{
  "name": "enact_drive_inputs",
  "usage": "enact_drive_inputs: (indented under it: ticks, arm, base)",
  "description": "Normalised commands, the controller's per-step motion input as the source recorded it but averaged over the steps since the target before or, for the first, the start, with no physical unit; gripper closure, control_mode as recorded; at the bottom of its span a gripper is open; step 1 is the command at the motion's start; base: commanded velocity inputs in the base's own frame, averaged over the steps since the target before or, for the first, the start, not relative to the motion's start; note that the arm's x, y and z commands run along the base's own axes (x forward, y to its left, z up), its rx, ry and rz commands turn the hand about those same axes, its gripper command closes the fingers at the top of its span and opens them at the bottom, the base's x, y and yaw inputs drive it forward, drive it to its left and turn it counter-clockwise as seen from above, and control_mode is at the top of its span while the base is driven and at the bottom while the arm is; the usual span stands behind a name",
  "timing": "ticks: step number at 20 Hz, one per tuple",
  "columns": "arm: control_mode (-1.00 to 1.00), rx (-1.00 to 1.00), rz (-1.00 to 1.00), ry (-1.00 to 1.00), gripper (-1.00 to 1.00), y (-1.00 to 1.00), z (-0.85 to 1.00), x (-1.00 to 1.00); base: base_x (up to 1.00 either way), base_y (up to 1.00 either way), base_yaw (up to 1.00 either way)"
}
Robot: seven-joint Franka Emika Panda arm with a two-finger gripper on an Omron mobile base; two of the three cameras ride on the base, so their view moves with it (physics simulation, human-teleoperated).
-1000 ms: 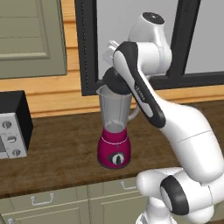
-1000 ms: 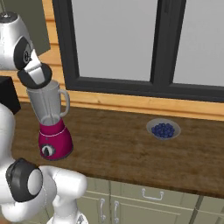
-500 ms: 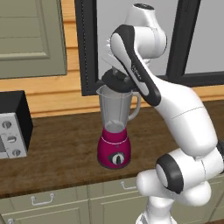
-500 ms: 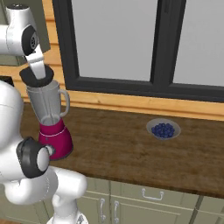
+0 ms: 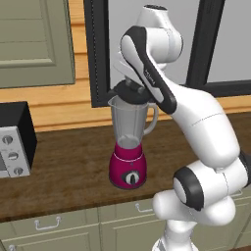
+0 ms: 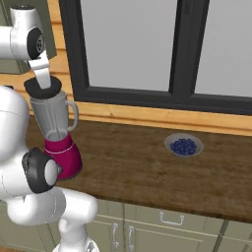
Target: Close the lid blender by securely placing the lid on top.
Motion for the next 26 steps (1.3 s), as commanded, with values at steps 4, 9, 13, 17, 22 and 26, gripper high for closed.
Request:
enact_drive_inputs:
  ticks: [4,9,13,17,22,26]
  arm:
    - [-1.00,0.00,-0.05,0.05,1.00,0.00,-0.14,0.01]
    - [-1.00,0.00,-0.03,0.07,1.00,0.00,-0.07,0.00]
    - [-1.00,0.00,-0.02,0.08,1.00,0.00,-0.01,0.01]
    - [-1.00,0.00,0.00,0.05,1.00,0.00,-0.01,0.01]
    - [-1.00,0.00,0.00,0.02,1.00,0.03,-0.02,0.00]
    - [-1.00,0.00,0.00,0.00,1.00,0.19,0.00,0.06]
  base:
    - [0.00,0.00,0.00]
    - [0.00,0.00,0.00]
    - [0.00,0.00,0.00]
    - [0.00,0.00,0.00]
    - [0.00,0.00,0.00]
    - [0.00,0.00,0.00]
